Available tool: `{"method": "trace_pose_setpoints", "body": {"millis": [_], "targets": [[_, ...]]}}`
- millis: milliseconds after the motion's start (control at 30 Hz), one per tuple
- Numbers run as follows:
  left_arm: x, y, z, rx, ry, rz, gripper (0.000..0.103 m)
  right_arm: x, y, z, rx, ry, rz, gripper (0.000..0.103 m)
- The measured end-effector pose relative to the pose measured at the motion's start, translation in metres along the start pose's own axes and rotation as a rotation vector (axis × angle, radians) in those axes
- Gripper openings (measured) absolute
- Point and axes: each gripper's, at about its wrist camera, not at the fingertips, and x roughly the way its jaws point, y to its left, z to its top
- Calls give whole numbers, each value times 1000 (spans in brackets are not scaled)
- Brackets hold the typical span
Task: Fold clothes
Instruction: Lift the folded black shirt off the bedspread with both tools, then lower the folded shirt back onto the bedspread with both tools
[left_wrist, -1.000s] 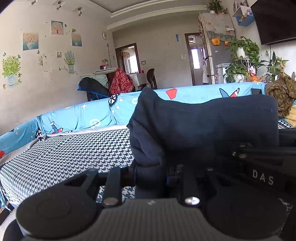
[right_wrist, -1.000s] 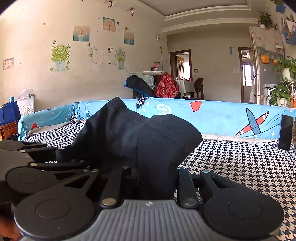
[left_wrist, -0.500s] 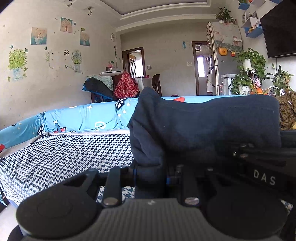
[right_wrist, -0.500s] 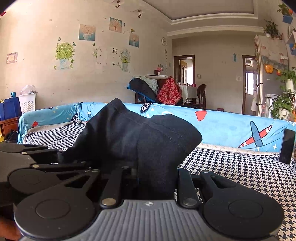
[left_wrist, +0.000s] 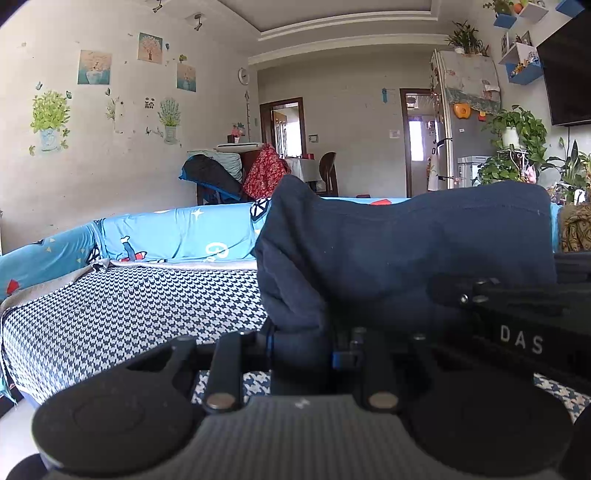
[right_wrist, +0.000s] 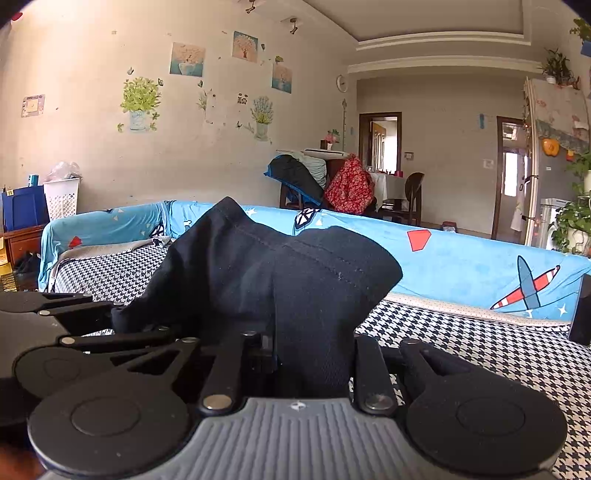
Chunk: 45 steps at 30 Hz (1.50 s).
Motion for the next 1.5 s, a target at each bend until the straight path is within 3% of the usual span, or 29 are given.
{"method": "trace_pose_setpoints", "body": {"millis": [467,1200,1500], "targets": [[52,29,8,-21,20,57,23,55,13,12,-14,22,71,20],[151,82,51,-10,27,182,24,165,34,43,35,-10,164,20],[192,93,57,44,30,240,24,211,36,40,66,23,197,20]]}}
